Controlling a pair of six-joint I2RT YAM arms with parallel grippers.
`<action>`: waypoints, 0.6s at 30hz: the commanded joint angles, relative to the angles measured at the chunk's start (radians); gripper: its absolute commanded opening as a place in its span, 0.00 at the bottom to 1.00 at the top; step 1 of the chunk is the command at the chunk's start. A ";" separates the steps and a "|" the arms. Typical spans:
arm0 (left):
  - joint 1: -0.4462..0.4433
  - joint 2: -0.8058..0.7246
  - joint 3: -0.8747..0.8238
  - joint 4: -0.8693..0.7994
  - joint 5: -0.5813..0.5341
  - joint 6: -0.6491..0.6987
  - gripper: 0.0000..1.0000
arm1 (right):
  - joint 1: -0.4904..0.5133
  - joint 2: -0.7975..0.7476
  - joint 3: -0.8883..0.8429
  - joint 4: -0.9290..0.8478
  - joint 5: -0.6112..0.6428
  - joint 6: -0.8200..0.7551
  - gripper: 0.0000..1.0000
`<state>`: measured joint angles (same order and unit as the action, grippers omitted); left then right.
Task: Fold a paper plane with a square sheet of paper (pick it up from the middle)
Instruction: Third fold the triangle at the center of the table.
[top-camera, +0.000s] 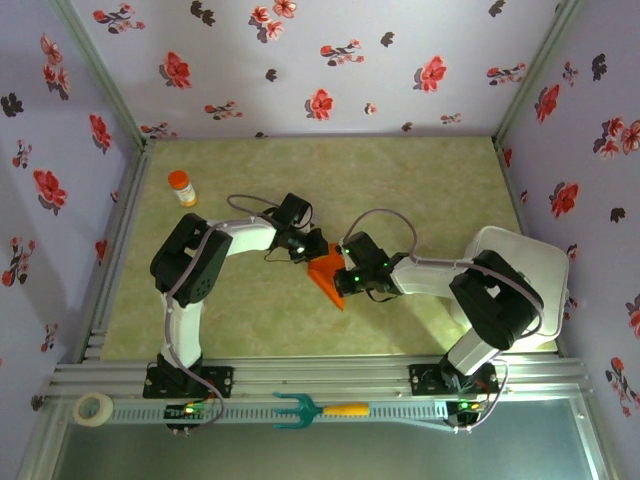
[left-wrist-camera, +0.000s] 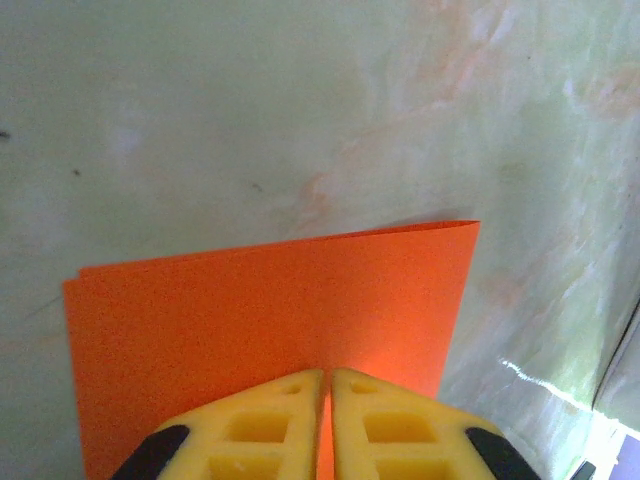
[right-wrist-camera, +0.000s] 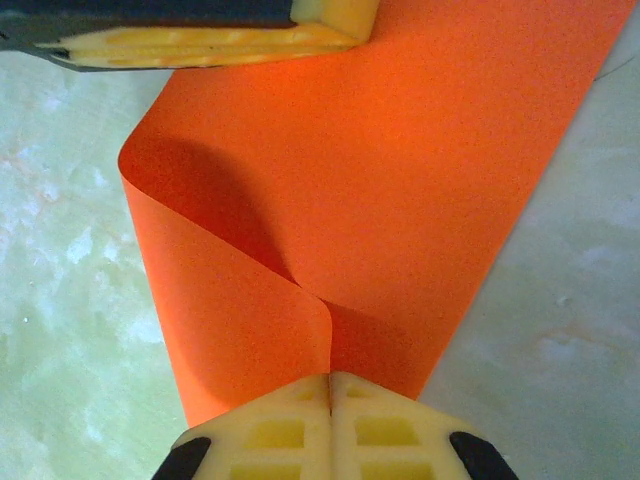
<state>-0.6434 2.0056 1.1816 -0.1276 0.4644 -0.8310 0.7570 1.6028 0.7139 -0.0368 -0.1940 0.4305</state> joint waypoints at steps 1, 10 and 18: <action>-0.003 0.004 -0.026 -0.043 -0.015 0.006 0.13 | -0.007 -0.017 0.015 -0.019 0.022 0.000 0.00; -0.004 0.005 -0.026 -0.043 -0.016 0.006 0.13 | -0.008 -0.003 0.022 -0.016 0.027 0.004 0.00; -0.004 0.007 -0.024 -0.043 -0.015 0.006 0.13 | -0.007 0.009 0.017 -0.014 0.027 0.006 0.00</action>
<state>-0.6434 2.0056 1.1816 -0.1276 0.4644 -0.8310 0.7570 1.6032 0.7139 -0.0360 -0.1890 0.4305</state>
